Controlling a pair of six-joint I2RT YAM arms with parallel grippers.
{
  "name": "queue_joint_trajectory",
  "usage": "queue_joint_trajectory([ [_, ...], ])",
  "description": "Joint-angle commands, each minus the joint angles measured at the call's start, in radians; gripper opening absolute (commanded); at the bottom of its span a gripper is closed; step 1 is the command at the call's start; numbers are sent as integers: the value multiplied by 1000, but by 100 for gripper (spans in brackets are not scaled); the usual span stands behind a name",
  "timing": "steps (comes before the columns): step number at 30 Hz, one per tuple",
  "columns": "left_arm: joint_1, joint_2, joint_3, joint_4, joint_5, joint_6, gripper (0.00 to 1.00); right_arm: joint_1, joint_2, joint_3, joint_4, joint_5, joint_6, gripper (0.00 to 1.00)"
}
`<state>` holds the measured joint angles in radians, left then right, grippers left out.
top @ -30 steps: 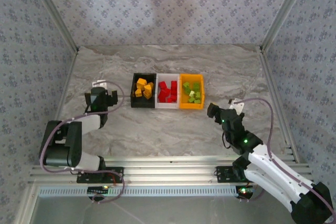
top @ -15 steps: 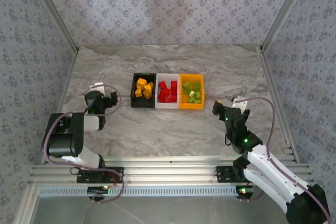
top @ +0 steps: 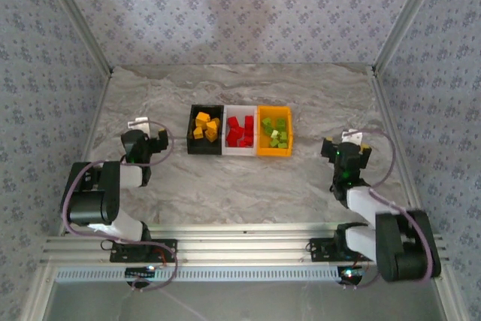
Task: Sort the legos into containers by color
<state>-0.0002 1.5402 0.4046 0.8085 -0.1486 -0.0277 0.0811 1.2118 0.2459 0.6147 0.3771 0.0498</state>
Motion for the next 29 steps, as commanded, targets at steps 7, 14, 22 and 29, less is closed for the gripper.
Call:
queue_joint_trajectory([
  [7,0,-5,-1,25,13,-14,99,-51,348,38,469,-160,-91,100],
  [14,0,-4,-1,26,13,-14,99,-91,315,122,252,-204,-44,100],
  [22,0,-3,0,24,14,-12,100,-86,311,124,238,-194,-45,100],
  [29,0,-4,0,24,12,-11,99,-86,312,124,238,-195,-45,100],
])
